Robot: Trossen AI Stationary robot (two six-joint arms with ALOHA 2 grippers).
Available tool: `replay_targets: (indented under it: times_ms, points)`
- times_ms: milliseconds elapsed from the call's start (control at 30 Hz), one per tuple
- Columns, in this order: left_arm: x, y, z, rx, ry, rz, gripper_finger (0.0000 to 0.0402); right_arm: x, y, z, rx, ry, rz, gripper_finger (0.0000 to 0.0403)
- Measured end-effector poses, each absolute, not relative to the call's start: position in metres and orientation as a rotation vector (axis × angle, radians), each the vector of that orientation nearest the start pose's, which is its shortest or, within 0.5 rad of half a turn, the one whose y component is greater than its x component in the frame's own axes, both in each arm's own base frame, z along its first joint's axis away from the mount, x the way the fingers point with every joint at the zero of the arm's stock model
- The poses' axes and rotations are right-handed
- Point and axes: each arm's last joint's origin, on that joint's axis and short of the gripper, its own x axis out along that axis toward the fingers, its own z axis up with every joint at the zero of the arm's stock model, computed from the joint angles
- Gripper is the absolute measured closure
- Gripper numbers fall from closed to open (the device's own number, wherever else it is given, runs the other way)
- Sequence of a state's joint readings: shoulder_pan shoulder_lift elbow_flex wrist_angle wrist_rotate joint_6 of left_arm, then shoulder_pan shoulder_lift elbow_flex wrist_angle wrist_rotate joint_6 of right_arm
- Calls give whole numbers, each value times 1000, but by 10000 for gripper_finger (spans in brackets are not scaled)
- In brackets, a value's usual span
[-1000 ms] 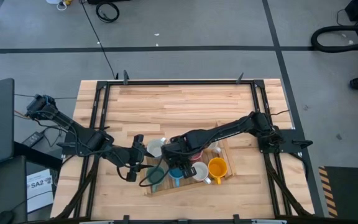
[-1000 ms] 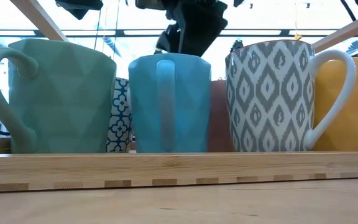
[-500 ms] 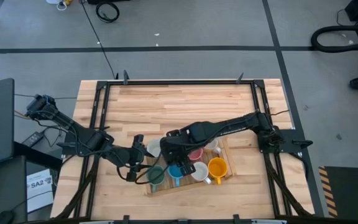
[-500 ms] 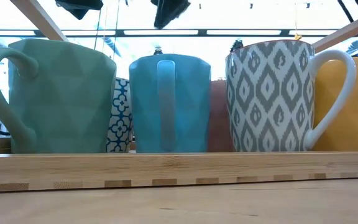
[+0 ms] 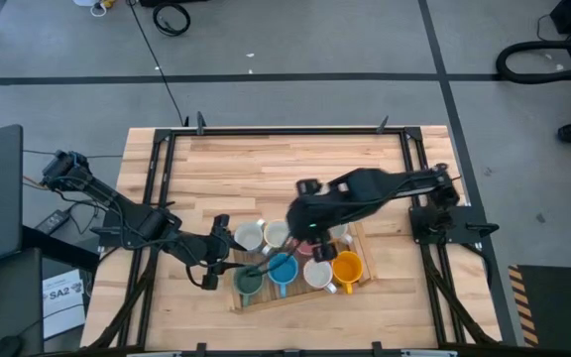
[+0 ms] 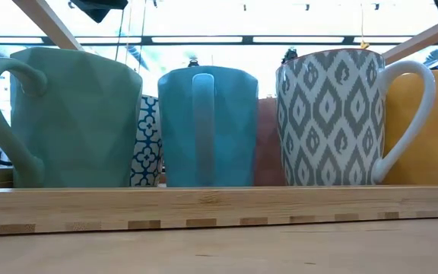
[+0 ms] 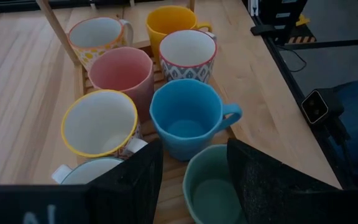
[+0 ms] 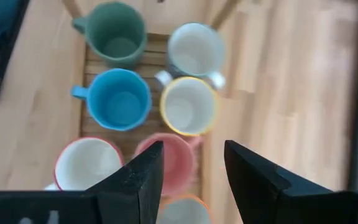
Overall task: Place coffee mugs
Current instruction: Return to Home Position
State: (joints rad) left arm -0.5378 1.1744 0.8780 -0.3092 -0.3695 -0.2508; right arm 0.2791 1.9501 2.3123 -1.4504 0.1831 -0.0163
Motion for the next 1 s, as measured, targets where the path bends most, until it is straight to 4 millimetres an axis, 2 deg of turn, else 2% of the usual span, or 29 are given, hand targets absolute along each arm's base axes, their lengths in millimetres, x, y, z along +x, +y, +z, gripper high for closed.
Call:
replay_targets:
  times_ms: [167, 367, 567, 767, 1000]
  points:
    - [218, -118, 279, 22, 559, -93, 216, 317, 97, 441, -289, 974, 15, 229]
    - [218, -118, 279, 22, 559, -94, 216, 268, 90, 473, -266, 905, -3, 229]
    - [218, -118, 279, 22, 558, -94, 216, 228, 79, 492, -261, 823, -92, 229]
    - [218, -118, 279, 23, 558, -95, 216, 193, 64, 481, -213, 812, -222, 229]
    - [218, -118, 279, 23, 556, -95, 216, 161, 50, 435, -117, 742, -289, 229]
